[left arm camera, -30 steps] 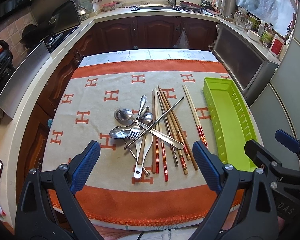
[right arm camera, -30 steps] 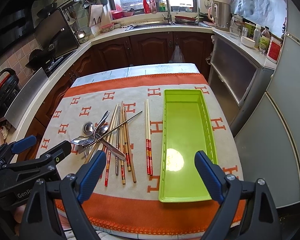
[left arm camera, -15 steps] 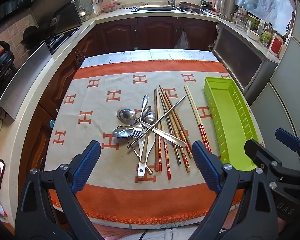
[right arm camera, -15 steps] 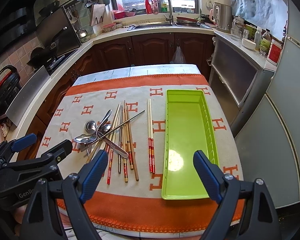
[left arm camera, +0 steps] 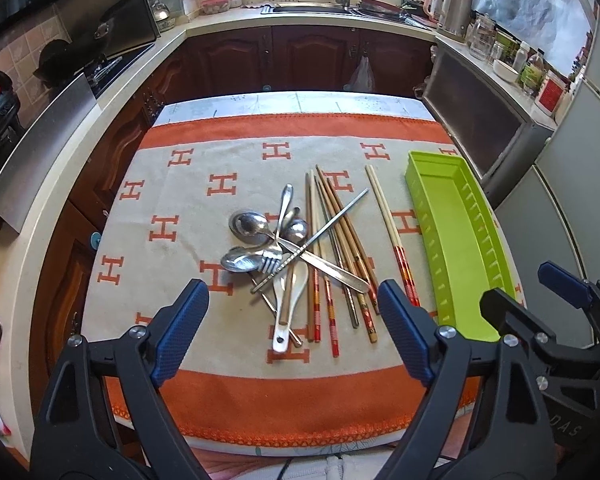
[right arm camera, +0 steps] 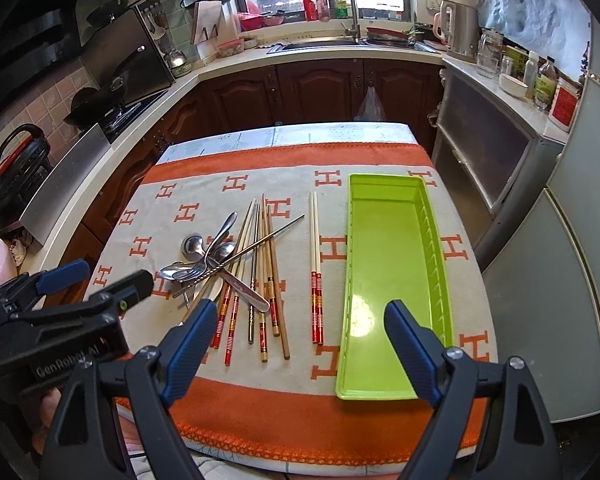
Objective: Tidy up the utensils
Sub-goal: 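Lower the right gripper onto the red-tipped wooden chopsticks and close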
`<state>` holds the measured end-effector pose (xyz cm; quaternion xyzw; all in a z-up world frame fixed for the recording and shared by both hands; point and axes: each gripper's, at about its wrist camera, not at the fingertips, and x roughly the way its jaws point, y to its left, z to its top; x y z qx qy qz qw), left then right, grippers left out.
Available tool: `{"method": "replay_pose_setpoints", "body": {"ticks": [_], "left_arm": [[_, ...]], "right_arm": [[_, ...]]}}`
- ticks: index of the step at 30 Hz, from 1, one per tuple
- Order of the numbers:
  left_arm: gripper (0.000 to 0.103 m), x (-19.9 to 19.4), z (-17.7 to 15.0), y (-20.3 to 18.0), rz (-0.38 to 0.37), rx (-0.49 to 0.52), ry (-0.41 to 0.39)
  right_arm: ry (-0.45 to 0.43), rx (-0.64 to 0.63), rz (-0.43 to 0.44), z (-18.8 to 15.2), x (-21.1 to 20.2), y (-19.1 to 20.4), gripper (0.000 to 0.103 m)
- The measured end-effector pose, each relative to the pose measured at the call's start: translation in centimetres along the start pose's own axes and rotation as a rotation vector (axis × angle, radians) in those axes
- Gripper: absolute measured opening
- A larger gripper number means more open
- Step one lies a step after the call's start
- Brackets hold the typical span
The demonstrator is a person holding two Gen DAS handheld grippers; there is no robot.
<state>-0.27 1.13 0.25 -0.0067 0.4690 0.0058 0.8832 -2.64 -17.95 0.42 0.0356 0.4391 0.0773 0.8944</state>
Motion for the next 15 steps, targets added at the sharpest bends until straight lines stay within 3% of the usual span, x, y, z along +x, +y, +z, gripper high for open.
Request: {"method": "replay_pose_setpoints", "body": {"ticks": [5,15], "left_arm": [[0.083,1.0,2.5,1.8,-0.01,-0.023,0.006],[0.082,3.8,7.7,3.1,-0.066,0.074,0.013]], "right_arm": [[0.042,0.007,0.039,1.9,1.9,-0.4,0.071],[0.153,0.02,0.098,7.6,7.8,-0.2,0.051]]}}
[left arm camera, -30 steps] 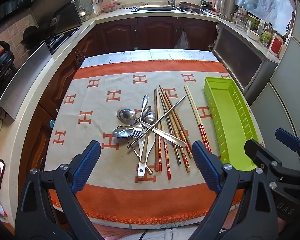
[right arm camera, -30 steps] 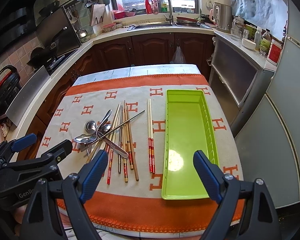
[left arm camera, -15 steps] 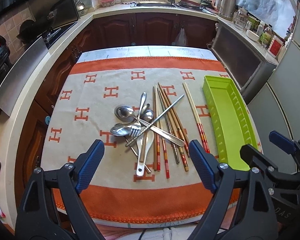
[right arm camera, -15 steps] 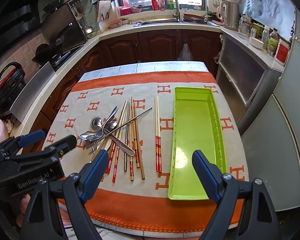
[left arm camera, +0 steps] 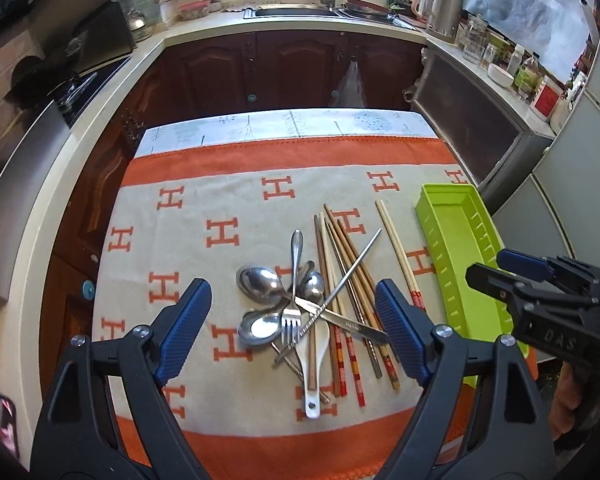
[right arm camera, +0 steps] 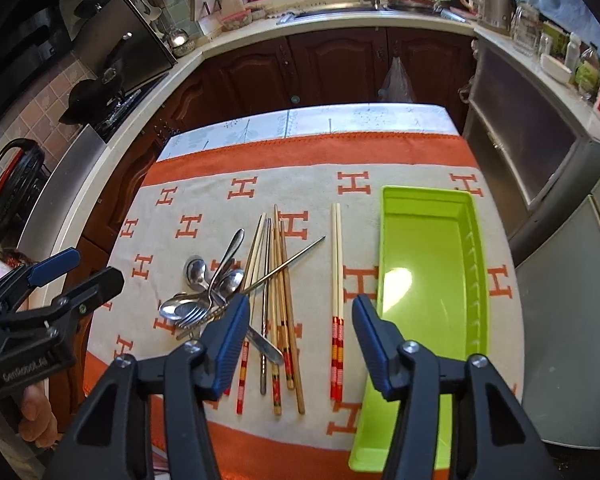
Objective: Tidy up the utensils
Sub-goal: 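Lower the right gripper onto the red-tipped wooden chopsticks and close, then carry the chopsticks into the green tray and open the right gripper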
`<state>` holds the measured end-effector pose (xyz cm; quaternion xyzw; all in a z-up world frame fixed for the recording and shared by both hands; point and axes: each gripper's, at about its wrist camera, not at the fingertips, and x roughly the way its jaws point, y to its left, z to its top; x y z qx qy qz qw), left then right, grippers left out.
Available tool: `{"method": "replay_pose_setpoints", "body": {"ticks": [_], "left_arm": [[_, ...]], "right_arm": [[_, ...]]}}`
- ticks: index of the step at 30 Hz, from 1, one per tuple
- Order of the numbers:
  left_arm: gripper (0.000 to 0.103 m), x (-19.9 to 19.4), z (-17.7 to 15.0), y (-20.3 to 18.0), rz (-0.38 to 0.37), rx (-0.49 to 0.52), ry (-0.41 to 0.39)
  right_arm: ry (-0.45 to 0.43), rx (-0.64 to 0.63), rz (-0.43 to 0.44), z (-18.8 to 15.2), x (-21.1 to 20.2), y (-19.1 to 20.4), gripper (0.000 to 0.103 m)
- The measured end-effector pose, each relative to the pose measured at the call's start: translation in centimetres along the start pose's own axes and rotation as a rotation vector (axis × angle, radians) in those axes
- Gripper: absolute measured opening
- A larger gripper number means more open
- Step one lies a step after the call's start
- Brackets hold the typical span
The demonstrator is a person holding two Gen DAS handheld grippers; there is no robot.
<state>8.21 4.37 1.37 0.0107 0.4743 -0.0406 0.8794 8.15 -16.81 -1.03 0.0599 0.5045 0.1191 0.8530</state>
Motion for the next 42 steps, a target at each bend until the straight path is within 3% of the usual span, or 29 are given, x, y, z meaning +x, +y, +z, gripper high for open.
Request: {"method": "replay_pose_setpoints", "body": {"ticks": [7,9,11,14,25,27,33,42], "left_arm": [[0.082,6.6,1.9,-0.9,-0.004,0.051,0.114],[0.073,8.7,1.9,-1.3,-0.003,0.058,0.146],[0.06,10.8,1.7,-1.6,-0.006,0.054,0.185],[0.054,13.3,1.2,-1.6,-0.031,0.025,0.23],[0.054,14.9,0.2,-0.4,-0.074,-0.055,0.269],[0.054,14.9,0.1,-0.2,-0.077,-0.064,0.273],[0.054,14.5,-0.2,-0.1,-0.084,-0.067,0.275],[0.054,13.4,-0.4,-1.9,-0.104,-0.033,0.267]], "right_arm": [[0.19,0.077,-0.031,2.6,7.6,-1.5,0.029],[0.249,0.098,-0.049,2.7,10.0,-1.9,0.026],[0.29,0.11,-0.077,2.7,11.7,-2.1,0.023],[0.332,0.12,-0.109,2.6,13.4,-2.1,0.023],[0.403,0.046,-0.249,2.6,16.9,-0.5,0.022],[0.393,0.047,-0.232,2.4,16.9,-0.5,0.012],[0.377,0.109,-0.115,1.5,15.6,-1.6,0.011],[0.29,0.175,0.034,-0.2,9.9,-3.6,0.011]]}}
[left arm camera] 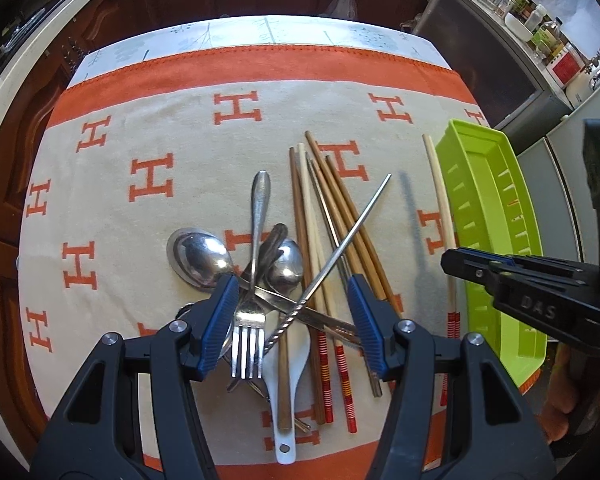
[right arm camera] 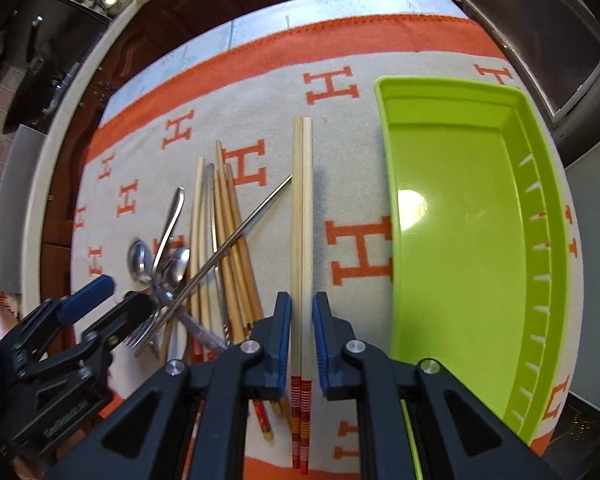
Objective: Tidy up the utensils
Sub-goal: 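Carry the chopsticks into the green tray and open the right gripper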
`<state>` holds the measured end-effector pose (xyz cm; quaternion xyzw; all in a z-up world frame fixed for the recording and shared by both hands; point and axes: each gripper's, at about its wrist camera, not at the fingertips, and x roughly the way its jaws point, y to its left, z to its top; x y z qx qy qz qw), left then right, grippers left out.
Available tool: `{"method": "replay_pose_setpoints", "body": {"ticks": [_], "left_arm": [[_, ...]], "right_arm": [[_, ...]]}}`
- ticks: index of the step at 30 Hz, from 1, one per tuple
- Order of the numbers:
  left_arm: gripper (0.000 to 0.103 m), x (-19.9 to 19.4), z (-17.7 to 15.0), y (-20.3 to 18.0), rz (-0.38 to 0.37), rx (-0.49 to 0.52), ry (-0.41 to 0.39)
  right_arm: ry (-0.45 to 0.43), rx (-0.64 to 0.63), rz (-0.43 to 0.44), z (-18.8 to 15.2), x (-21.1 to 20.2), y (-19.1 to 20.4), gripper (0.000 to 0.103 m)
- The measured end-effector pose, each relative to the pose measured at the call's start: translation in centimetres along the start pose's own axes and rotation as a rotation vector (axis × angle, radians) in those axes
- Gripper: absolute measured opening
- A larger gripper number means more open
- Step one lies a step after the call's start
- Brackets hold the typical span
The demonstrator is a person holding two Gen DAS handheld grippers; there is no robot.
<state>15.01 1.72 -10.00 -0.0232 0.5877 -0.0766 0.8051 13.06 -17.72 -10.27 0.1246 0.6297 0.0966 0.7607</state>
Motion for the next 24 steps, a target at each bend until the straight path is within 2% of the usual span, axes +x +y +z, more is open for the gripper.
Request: {"method": "replay_pose_setpoints", "body": {"ticks": [4,8,10,13,15,19,24], "left_arm": [[0.054,-0.2,-0.2,-1.3,-0.008,0.021,0.005],[0.054,0.0,-0.1,-2.5,-0.027,0.023,0.021],[0.054,0.2,0.0,-3.1,-0.041,0.015,0.033],[0.044,0.8,0.2,-4.0,-0.066,0.005,0.052],[0.037,1.2,0.5,-4.4,-0.079,-0.008,0.069],[0.036,1.6,1.5,-4.6,-0.051,-0.002,0.064],[0.037,2.0,2.4,-4.1,-0.026,0.071,0.09]], "right_arm": [[-0.044,0.011,0.049,-0.4,-2.8,-1.0,0.011],[-0.097,0.018,0.057,-0.7,-5.7,-2.4,0.011],[-0.13,0.03,0.037,-0.9,-7.1,-3.5,0.011],[-0.17,0.049,-0.041,-1.0,-8.5,-5.6,0.011],[-0.184,0.058,-0.088,-0.8,-8.6,-6.5,0.011],[-0.16,0.06,-0.134,-0.4,-7.5,-8.0,0.011],[-0.128,0.041,-0.169,-0.1,-5.3,-8.7,0.011]]}}
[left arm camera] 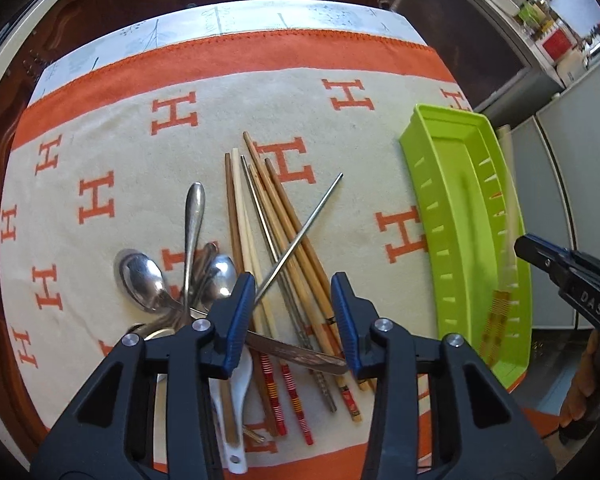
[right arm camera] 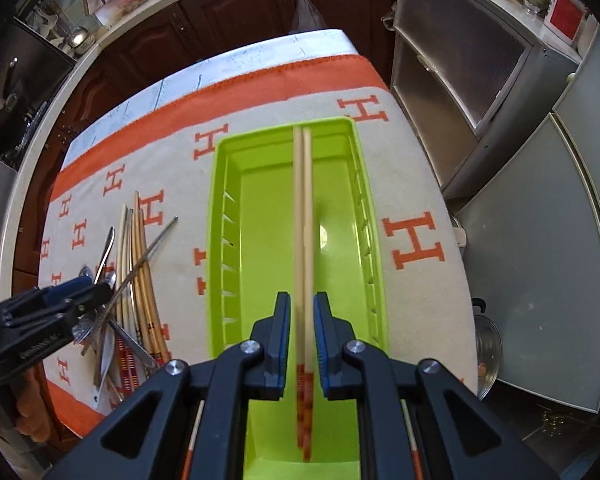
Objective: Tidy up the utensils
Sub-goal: 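Carry the chopsticks into the green tray and open the right gripper, then grasp a twisted metal chopstick from the pile with the left gripper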
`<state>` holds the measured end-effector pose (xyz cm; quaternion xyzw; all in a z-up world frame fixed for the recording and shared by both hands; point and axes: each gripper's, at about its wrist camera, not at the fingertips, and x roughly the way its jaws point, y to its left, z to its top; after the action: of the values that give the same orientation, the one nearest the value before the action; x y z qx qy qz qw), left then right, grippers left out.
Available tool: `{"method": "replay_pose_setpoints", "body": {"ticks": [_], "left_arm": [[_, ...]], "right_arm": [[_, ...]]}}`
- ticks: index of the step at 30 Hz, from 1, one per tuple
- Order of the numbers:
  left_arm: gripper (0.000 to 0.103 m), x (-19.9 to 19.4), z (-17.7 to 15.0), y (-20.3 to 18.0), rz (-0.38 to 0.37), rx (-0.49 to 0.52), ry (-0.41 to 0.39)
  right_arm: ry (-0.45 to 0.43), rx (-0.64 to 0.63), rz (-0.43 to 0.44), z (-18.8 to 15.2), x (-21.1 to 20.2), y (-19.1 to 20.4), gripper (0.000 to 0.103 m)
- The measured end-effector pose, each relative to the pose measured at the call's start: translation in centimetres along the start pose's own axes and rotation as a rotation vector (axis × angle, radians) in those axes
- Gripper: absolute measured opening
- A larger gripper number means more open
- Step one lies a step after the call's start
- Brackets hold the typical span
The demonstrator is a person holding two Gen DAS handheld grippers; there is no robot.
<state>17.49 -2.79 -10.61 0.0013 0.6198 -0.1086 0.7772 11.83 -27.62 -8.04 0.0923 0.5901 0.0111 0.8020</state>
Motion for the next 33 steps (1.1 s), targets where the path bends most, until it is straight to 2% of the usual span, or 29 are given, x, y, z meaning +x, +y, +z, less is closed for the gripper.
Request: {"method": "replay_pose_setpoints", "body": {"ticks": [7,11,15,22,24,30,33], "left_arm": [[0.037,1.4,-0.3,1.5,0.036,0.041,0.046],[0.035,2.0,-0.4,1.3,0.06,0.087,0.037],[0.024,2.7,-0.6,0.8,0.083,0.133,0.036],[0.015,3.7,-1.3,0.3,0.124,0.171,0.029],[0.008,3.7,-1.4,0.3,0.122,0.168,0.03],[0.005,3.5,-1.4,0.5,0.106,0.143,0.023],[0.0,2.6,-1.7,0.8,0.072,0.096,0.016]], "right_arm": [[0.021,0.01,0.053,-1.0,1.5,0.4,0.014],[0.005,-0.004,0.07,-1.9,1.1,0.9,0.014],[-0.01,0.003,0.092,-3.0,0.7,1.1,0.014],[-0.004,0.045,0.117,-4.4,1.1,0.1,0.014],[0.002,0.057,0.121,-4.7,1.3,-0.1,0.014],[0.001,0.085,0.139,-5.4,1.3,-0.7,0.014],[-0.003,0.101,0.151,-5.8,1.1,-1.0,0.014]]}}
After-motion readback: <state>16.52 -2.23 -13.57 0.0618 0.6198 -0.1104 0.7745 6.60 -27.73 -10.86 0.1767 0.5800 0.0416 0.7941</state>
